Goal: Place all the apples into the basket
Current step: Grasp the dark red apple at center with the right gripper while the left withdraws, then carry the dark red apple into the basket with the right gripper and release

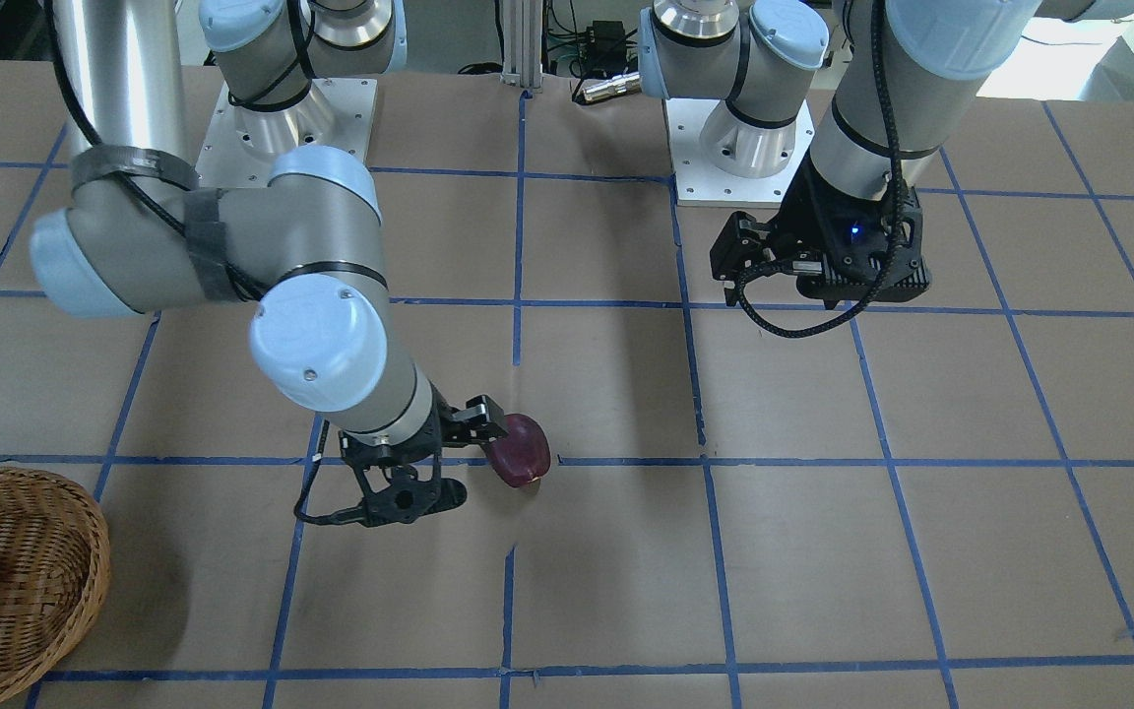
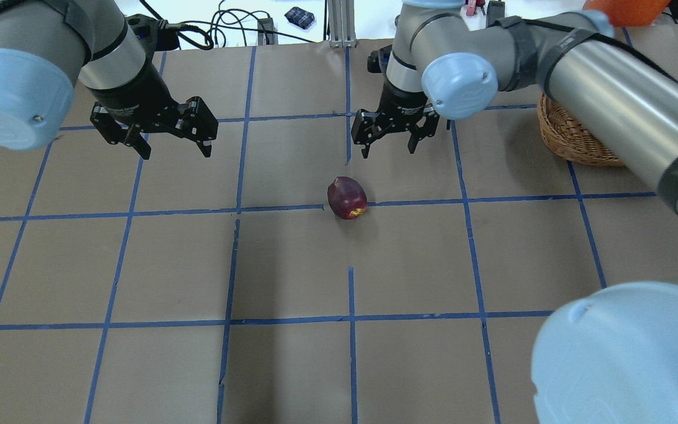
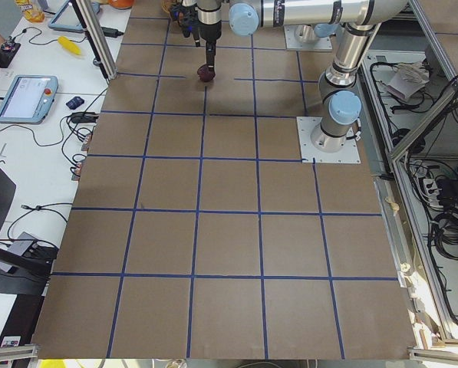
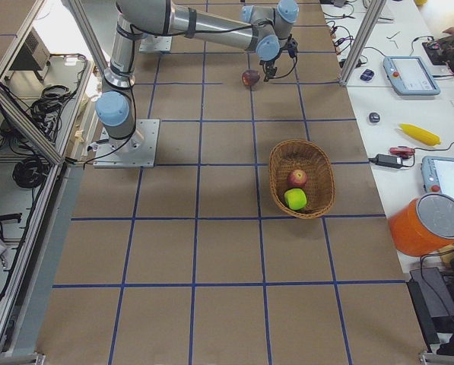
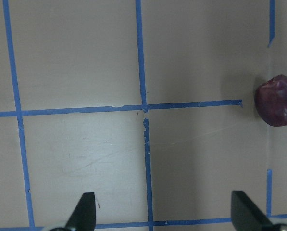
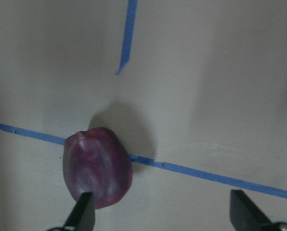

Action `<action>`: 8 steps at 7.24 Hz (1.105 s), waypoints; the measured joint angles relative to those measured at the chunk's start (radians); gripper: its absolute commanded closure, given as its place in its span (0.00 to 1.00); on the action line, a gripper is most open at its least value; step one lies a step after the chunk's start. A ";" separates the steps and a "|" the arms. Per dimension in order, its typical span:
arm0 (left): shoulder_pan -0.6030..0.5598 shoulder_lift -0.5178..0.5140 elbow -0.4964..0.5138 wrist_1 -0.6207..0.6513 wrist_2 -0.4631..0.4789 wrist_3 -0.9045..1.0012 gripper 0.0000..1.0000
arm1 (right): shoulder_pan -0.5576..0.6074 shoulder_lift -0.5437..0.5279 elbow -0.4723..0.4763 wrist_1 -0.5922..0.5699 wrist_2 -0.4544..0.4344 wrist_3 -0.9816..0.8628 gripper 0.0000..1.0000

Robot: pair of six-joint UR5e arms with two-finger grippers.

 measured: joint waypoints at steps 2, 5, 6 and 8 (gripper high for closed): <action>-0.005 -0.012 0.022 -0.011 -0.003 -0.037 0.00 | 0.060 0.059 0.001 -0.036 0.017 0.066 0.00; -0.017 -0.012 0.016 -0.002 -0.005 -0.058 0.00 | 0.089 0.100 0.033 -0.047 0.042 0.098 0.00; -0.019 -0.011 0.012 -0.001 -0.006 -0.060 0.00 | 0.091 0.103 0.056 -0.071 0.043 0.098 0.12; -0.020 -0.010 0.007 -0.002 -0.009 -0.060 0.00 | 0.091 0.104 0.078 -0.151 0.039 0.109 0.88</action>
